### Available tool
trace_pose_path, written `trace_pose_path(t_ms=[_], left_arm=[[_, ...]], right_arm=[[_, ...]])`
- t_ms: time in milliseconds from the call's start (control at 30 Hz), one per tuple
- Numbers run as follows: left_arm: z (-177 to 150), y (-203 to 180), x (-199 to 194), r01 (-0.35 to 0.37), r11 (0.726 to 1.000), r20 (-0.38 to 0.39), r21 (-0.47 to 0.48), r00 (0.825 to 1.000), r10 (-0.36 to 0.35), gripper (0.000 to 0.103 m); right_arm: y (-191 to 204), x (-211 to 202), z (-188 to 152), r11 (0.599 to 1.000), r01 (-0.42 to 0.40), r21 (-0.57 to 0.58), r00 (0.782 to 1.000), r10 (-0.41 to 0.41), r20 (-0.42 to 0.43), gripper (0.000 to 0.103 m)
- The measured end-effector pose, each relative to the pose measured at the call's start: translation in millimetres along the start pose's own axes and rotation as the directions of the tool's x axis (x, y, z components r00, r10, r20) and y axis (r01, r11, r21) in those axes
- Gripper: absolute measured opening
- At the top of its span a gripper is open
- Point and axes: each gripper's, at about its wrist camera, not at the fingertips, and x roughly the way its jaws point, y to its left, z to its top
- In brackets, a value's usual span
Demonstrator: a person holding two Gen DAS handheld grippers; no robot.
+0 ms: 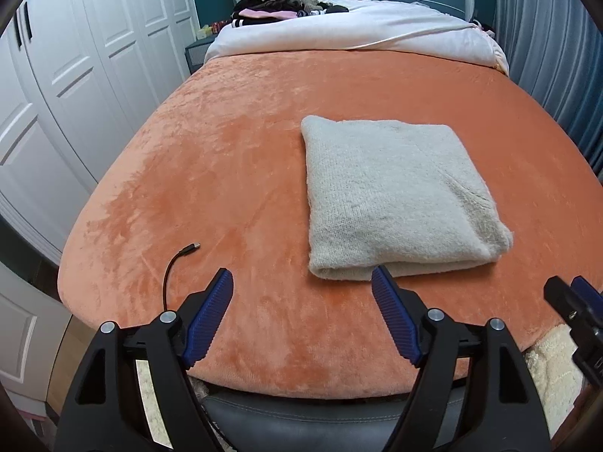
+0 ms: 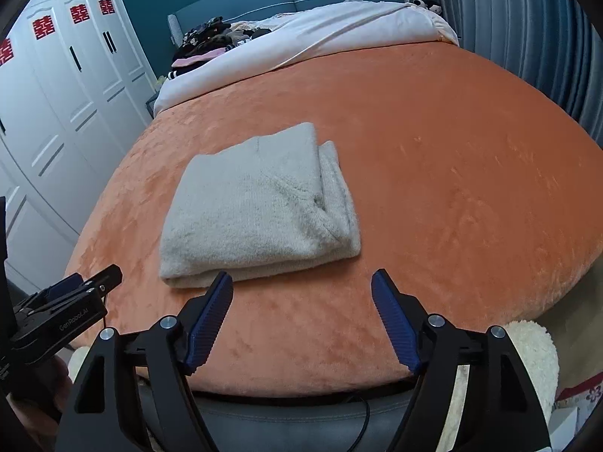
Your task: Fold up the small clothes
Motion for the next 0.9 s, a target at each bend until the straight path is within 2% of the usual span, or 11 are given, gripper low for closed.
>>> trace_pose_path(t_ms=[167, 433, 900], left_arm=[[-16, -6, -11, 0.002, 1.000, 0.021, 0.003, 1.000, -0.002, 0.084], [-36, -13, -11, 0.013, 1.000, 0.000, 0.019, 1.000, -0.013, 0.085], [-41, -19, -4, 0.036, 0.999, -0.020, -0.004, 0.999, -0.036, 0.085]], right_arm=[[1, -5, -21, 1.000, 0.029, -0.008, 1.000, -0.029, -0.001, 0.078], [-3, -3, -44, 0.999, 0.037, -0.005, 0.999, -0.037, -0.032, 0.078], [2, 9, -46, 0.998, 0.048, -0.028, 0.997, -0.050, -0.060, 0.078]])
